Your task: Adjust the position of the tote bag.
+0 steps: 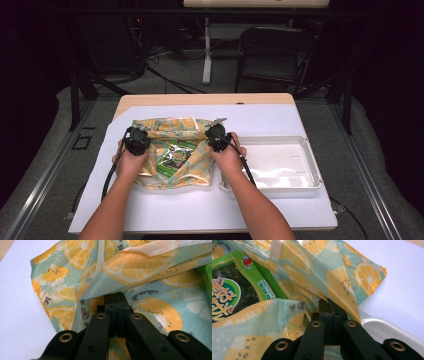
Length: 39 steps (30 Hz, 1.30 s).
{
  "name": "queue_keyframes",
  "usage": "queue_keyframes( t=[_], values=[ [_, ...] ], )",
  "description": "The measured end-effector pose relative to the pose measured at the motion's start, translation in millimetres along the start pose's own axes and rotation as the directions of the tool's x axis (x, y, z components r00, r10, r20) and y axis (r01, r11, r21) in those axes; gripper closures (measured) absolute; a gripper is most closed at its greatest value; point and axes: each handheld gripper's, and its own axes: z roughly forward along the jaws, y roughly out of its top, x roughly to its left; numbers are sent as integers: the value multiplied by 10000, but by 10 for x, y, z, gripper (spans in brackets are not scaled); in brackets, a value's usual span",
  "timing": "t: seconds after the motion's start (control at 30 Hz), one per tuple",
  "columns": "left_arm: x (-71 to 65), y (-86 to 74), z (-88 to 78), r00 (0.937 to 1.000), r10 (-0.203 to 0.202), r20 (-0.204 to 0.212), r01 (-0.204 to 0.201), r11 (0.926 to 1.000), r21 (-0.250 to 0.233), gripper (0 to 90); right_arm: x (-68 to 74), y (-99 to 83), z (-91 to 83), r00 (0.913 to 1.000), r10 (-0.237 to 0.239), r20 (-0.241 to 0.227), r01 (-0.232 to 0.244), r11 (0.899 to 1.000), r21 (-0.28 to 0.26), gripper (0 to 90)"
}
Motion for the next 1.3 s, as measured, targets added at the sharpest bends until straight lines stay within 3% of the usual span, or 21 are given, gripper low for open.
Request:
queue_keyframes(
  t=[0.07, 0.37, 0.63, 0.77, 0.97, 1.1, 1.17, 1.3],
  values=[
    [2, -2, 3, 10000, 8, -34, -8, 10000, 14, 900, 10, -2, 18, 9999, 115, -21, -115, 9999, -50, 900],
    [32, -21, 13, 9999, -100, -24, 100, 9998, 153, 900, 40, 29, 93, 9988, -455, 179, 448, 9982, 409, 900],
    [53, -44, 9, 9994, -114, -319, 126, 9992, 370, 900, 116, 61, 158, 9957, -873, 308, 852, 9942, 649, 900],
    [37, -45, 8, 9994, -22, -345, 35, 9993, 377, 900, 121, 41, 211, 9976, -656, 206, 640, 9955, 704, 900],
    [71, -59, -73, 9994, -347, 51, 347, 9994, -54, 864, 113, 39, 214, 9981, -593, 189, 575, 9947, 847, 900],
    [47, -56, -162, 9997, -199, 159, 203, 9994, -265, 788, 121, 34, 219, 9984, -541, 191, 525, 9958, 756, 900],
    [33, -46, -214, 9998, -107, 148, 112, 9992, -384, 760, 112, 42, 208, 9973, -698, 216, 674, 9929, 981, 900],
    [21, -38, -309, 9996, -45, 261, 62, 9979, -642, 693, 118, 34, 205, 9985, -508, 202, 491, 9958, 770, 891]
  ],
)
